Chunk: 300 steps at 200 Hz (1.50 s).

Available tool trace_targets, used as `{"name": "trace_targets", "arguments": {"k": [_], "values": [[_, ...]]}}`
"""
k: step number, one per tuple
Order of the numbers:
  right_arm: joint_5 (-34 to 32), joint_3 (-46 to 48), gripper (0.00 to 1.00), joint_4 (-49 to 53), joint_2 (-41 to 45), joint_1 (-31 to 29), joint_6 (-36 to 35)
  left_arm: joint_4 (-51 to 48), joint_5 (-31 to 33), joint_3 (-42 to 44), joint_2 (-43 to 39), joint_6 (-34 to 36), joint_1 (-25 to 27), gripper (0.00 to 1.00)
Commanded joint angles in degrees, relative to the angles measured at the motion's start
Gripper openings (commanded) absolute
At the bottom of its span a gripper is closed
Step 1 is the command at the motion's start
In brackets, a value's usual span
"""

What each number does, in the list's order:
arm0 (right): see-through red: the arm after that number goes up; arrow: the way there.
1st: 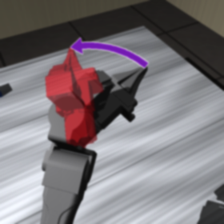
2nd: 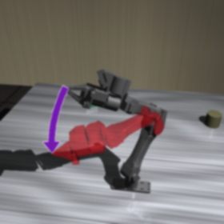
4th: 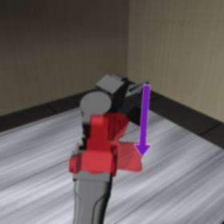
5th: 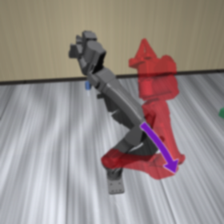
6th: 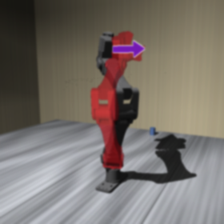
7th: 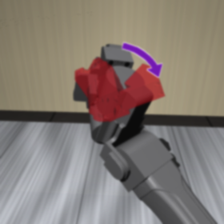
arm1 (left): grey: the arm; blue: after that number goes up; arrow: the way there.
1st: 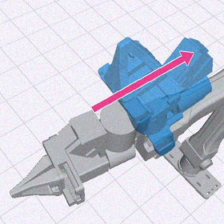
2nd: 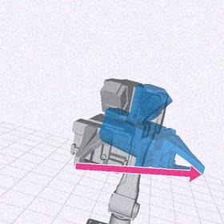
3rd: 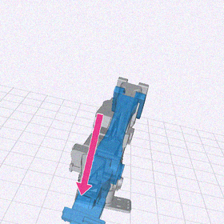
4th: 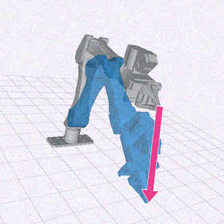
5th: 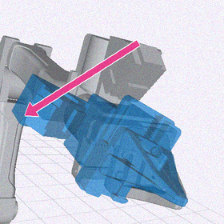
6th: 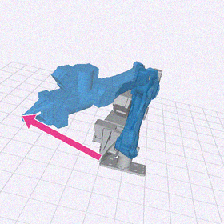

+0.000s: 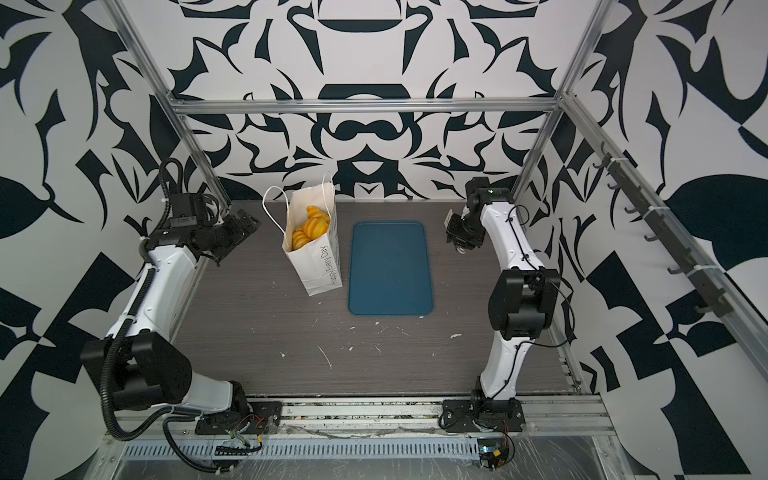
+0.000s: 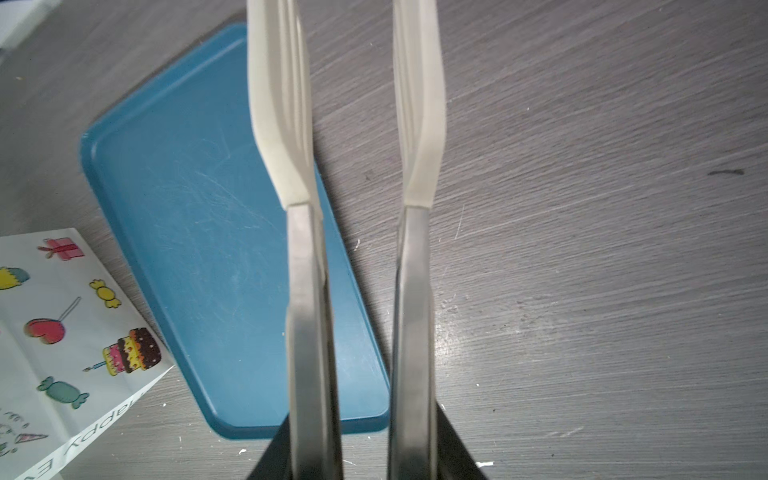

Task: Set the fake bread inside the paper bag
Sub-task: 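Lower the tongs beside the tray and open the right gripper to set them down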

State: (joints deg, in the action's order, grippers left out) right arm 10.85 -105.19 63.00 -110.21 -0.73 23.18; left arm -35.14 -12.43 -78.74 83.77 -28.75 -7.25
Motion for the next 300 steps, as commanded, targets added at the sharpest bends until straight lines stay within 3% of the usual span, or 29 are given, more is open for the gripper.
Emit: {"name": "trace_targets", "arguments": {"k": [1, 90, 175, 300], "values": [[-1.4, 1.09, 0.38, -1.31, 0.0, -0.07, -2.01, 3.91, 0.11, 0.44, 0.86, 4.4, -0.05, 0.99], [-2.74, 5.83, 0.38, -3.28, -3.73, -0.11, -4.1, 14.87, -1.28, 7.42, -0.31, 9.49, -0.01, 0.99], [-6.46, 9.96, 0.38, -4.51, -7.33, -0.07, -5.33, 15.36, -2.12, 8.53, -0.62, 9.54, 0.21, 0.99], [-6.96, 7.27, 0.4, -4.36, -13.61, -0.06, -4.66, 13.85, -3.36, 7.34, -0.24, 11.94, 1.5, 0.99]]}}
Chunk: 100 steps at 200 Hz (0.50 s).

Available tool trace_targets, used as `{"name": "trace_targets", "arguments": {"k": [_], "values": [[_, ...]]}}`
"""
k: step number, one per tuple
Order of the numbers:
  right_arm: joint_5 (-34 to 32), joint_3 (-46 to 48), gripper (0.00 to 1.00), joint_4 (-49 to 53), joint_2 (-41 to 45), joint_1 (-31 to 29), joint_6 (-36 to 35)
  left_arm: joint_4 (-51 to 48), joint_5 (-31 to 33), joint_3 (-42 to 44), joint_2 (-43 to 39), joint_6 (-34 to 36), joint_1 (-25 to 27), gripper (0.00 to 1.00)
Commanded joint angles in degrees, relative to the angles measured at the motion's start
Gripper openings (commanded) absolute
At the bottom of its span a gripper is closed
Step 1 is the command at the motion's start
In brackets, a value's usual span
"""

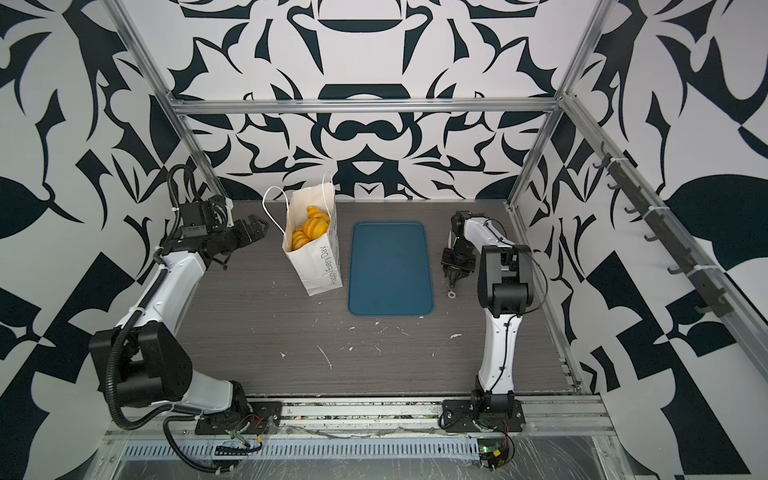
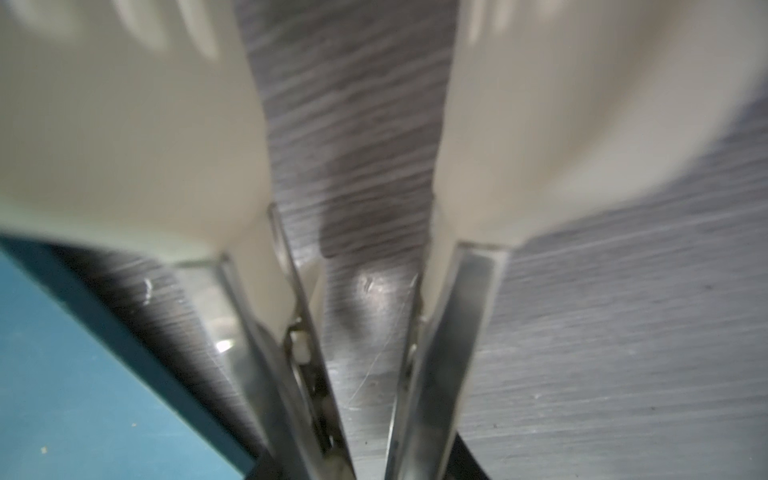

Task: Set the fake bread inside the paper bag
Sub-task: 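Lower the tongs beside the tray and open the right gripper to set them down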

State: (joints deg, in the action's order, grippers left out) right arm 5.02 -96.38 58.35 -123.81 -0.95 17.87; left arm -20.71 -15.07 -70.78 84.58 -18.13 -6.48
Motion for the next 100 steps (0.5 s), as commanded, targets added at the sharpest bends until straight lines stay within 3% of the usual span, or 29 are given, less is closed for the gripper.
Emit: {"name": "trace_targets", "arguments": {"k": [1, 82, 100], "values": [[-1.09, -1.49, 0.4, 0.24, -0.02, 0.16, 0.66, -0.61, -0.69, -0.69, -1.07, 1.37, 0.75, 0.99], [-0.18, -0.37, 0.48, -0.6, -0.01, -0.2, 1.02, -0.74, 0.31, -0.75, 0.03, 2.79, 1.65, 0.99], [-0.27, 0.52, 0.54, -1.1, 0.56, -0.43, 1.05, -0.81, 0.56, -0.76, 0.1, 2.87, 1.65, 0.99]]}}
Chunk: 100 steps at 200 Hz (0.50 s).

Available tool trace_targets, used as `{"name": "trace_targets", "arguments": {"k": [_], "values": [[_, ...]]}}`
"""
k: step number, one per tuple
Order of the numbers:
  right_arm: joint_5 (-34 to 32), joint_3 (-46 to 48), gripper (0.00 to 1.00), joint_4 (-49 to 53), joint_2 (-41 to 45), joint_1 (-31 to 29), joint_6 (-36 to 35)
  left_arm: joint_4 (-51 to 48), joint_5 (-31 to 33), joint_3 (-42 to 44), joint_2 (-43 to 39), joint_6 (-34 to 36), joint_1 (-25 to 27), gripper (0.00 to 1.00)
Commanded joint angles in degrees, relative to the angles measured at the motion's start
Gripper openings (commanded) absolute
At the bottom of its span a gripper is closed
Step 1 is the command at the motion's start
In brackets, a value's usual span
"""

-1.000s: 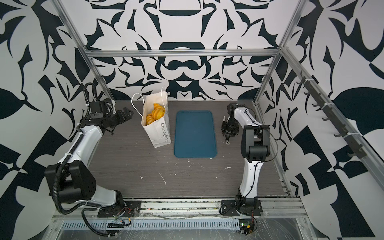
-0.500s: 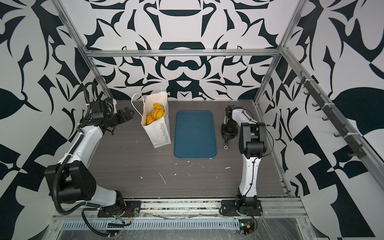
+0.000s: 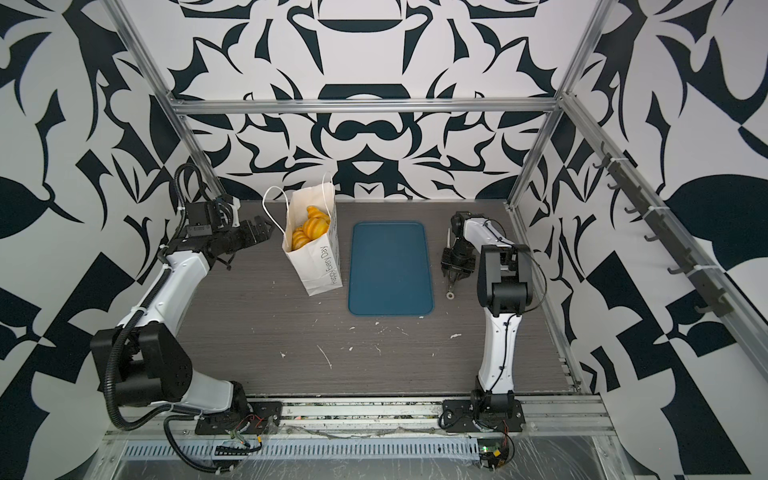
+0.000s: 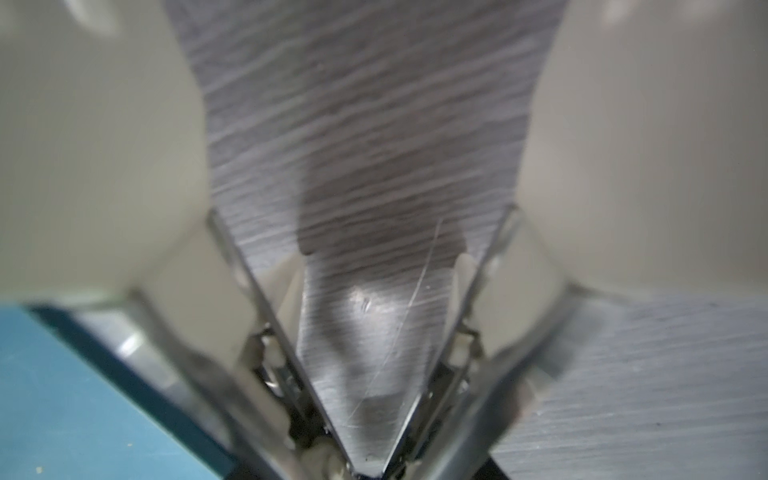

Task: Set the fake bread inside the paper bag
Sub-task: 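Lower the tongs beside the tray and open the right gripper to set them down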

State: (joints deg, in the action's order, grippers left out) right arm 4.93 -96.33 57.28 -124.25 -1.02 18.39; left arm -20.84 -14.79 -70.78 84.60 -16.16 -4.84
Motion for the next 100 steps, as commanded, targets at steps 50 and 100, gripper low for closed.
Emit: {"name": "trace_targets", "arguments": {"k": [50, 100], "values": [[-0.13, 2.28, 0.71, -0.84, 2.31, -0.41, 0.82, -0.64, 0.54, -0.58, 0.47, 1.04, 0.01, 0.99], [0.22, 4.13, 0.84, -2.48, 6.91, -0.43, 1.17, 1.07, 1.36, 0.45, 0.48, 0.35, -0.02, 0.99]]}}
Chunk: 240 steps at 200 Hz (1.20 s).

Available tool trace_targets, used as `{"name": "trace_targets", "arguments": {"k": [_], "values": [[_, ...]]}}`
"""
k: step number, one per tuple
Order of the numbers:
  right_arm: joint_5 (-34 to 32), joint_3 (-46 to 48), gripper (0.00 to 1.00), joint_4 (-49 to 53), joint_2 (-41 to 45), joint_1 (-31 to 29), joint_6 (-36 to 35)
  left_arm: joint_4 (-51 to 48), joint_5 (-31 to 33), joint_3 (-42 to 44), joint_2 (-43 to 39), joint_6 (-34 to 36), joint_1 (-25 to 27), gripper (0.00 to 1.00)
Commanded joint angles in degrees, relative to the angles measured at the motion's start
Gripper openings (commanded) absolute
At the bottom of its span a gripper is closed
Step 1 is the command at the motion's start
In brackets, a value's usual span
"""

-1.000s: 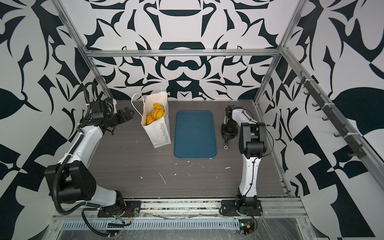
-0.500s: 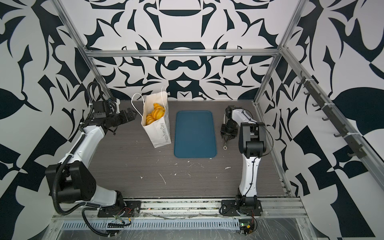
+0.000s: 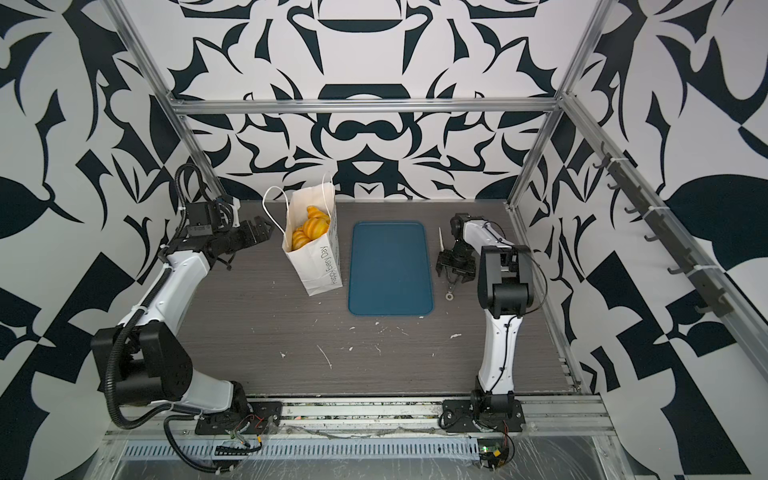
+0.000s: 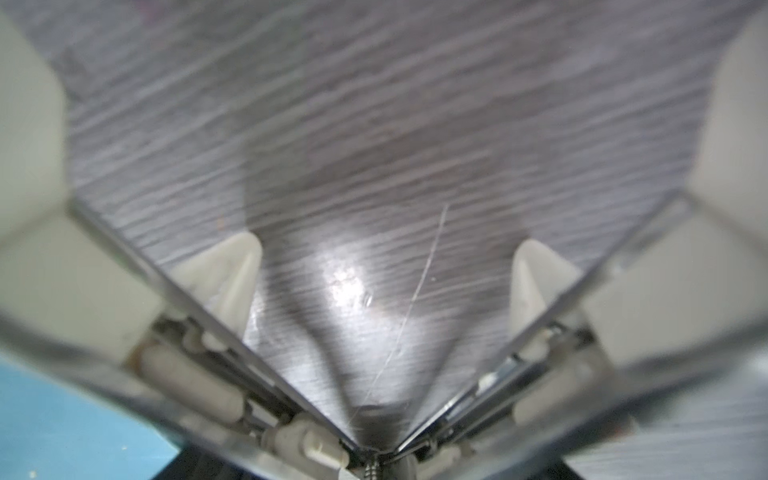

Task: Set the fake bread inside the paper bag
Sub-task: 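Lower the tongs beside the tray and open the right gripper to set them down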

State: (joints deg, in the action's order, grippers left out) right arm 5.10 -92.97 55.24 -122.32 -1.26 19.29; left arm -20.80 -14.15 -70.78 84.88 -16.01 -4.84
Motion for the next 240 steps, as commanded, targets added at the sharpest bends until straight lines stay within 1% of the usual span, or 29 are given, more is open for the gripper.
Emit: {"name": "trace_targets", "arguments": {"k": [1, 31, 60, 82, 117, 138, 150, 177, 194, 201, 216, 240], "values": [[0.02, 0.81, 0.84, -0.47, 5.12, -0.17, 0.34, 1.16, 0.8, 0.51, 0.2, 0.15, -0.01, 0.99], [0.49, 3.44, 0.86, -4.33, 10.2, -0.23, 0.3, 6.02, 0.39, 3.94, -0.63, 1.6, -0.06, 0.99], [-0.15, 6.89, 0.86, -9.77, 16.0, -0.16, -0.11, 6.51, 0.95, 5.07, 0.02, 2.03, 0.01, 0.99], [-1.19, 9.71, 0.86, -14.08, 20.38, -0.24, -0.13, 8.28, 0.7, 6.61, 0.4, 4.03, 0.01, 0.99], [-2.56, 11.57, 0.85, -17.65, 23.79, -0.17, -0.02, 11.69, 1.25, 9.48, 1.14, 5.04, 0.01, 0.99], [-4.16, 12.77, 0.85, -20.23, 25.02, -0.24, -0.38, 16.97, 0.26, 12.82, 1.35, 7.17, 0.01, 0.99], [-4.47, 14.34, 0.85, -23.57, 26.33, -0.21, -0.44, 20.04, 0.65, 14.89, 1.41, 7.14, 0.01, 0.99], [-6.53, 19.13, 0.84, -32.12, 29.33, -0.28, -0.9, 22.66, 1.54, 16.73, 2.4, 6.93, 0.0, 0.99], [-8.4, 22.15, 0.85, -37.63, 30.61, -0.25, -1.08, 26.17, 1.64, 18.9, 2.49, 7.08, 0.01, 0.99], [-9.36, 23.41, 0.88, -39.87, 31.1, -0.25, -1.41, 28.54, 1.54, 20.37, 2.35, 6.73, 0.0, 0.99], [-12.01, 26.39, 0.88, -45.15, 32.3, -0.25, -1.95, 31.87, 1.73, 22.35, 2.37, 6.41, 0.01, 0.99], [-14.17, 32.12, 0.89, -54.1, 34.47, -0.72, -7.06, 35.22, 0.84, 23.9, 3.52, 5.75, 0.01, 0.99]]}}
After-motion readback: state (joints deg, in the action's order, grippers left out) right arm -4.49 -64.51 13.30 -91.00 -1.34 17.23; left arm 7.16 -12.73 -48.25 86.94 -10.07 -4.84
